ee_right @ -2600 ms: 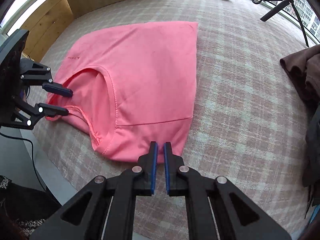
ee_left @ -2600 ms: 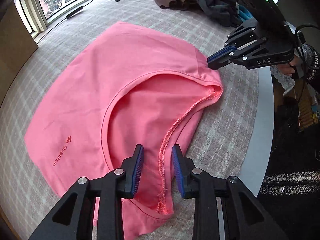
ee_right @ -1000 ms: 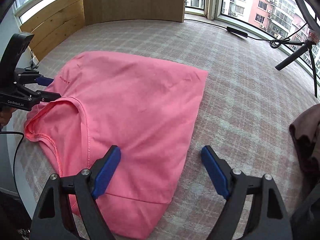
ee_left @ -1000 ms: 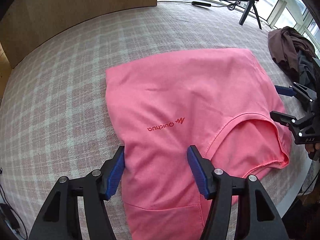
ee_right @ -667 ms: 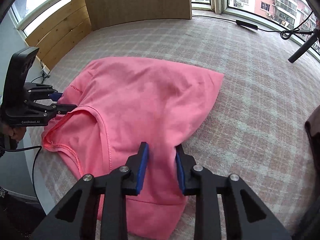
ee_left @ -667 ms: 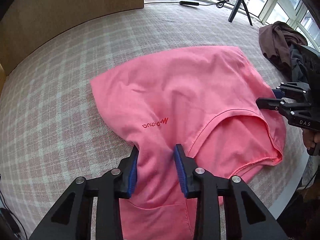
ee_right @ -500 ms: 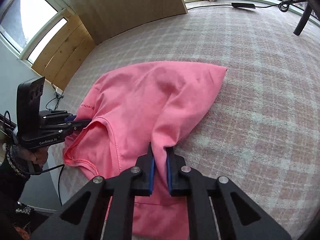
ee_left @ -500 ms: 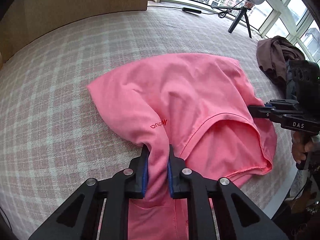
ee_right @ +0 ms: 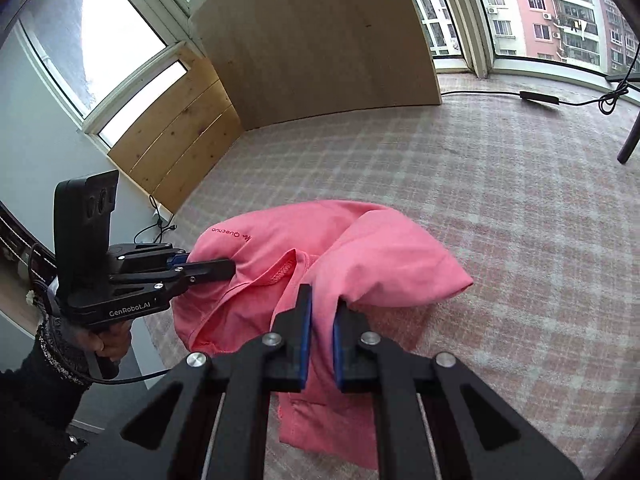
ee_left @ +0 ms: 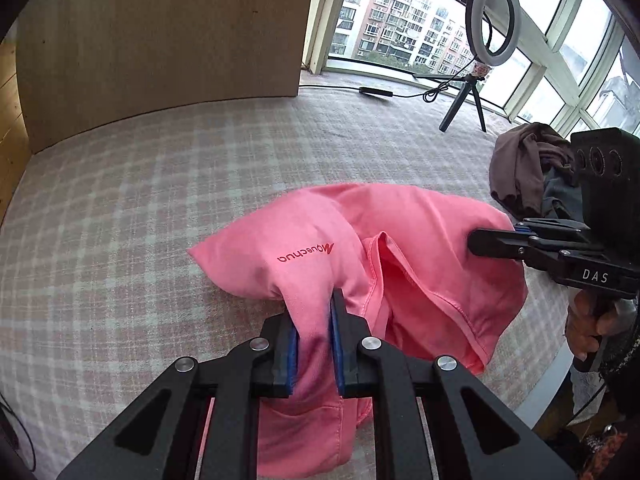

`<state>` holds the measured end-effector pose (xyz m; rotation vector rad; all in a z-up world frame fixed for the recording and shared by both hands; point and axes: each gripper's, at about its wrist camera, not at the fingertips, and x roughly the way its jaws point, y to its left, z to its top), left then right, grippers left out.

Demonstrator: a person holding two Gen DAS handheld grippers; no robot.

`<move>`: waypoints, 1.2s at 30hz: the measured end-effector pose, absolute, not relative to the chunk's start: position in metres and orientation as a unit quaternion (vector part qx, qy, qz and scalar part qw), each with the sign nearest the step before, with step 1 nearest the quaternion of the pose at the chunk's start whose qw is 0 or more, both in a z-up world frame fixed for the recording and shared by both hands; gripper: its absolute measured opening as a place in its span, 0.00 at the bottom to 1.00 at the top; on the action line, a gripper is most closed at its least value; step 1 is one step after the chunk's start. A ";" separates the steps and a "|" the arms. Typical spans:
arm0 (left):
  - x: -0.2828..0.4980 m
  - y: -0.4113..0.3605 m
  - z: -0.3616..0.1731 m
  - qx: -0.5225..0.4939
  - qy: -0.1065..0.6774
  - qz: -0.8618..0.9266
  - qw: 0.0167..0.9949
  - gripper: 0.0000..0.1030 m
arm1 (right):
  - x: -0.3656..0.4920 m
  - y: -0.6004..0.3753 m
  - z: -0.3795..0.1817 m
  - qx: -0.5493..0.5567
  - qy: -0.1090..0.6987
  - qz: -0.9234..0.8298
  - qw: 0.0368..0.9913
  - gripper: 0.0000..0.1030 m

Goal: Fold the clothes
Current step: 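Grasp the folded pink shirt with both tools and lift it, then carry the shirt toward the wooden boards and lower it onto the blanket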

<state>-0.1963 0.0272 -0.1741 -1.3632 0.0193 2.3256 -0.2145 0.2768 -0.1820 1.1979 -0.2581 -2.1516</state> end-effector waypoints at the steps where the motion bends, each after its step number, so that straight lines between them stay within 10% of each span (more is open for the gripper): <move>1: -0.197 0.022 -0.168 -0.487 0.009 0.846 0.217 0.12 | -0.215 0.275 -0.175 0.454 -0.096 -0.823 0.327 0.08; 24: -0.321 -0.219 -0.071 -0.419 0.094 0.887 0.171 0.12 | -0.327 0.021 -0.092 0.370 -0.046 -0.859 0.350 0.08; 36: -0.406 -0.305 -0.173 -0.562 0.110 0.816 0.071 0.22 | -0.390 -0.027 -0.199 0.557 0.001 -0.772 0.306 0.26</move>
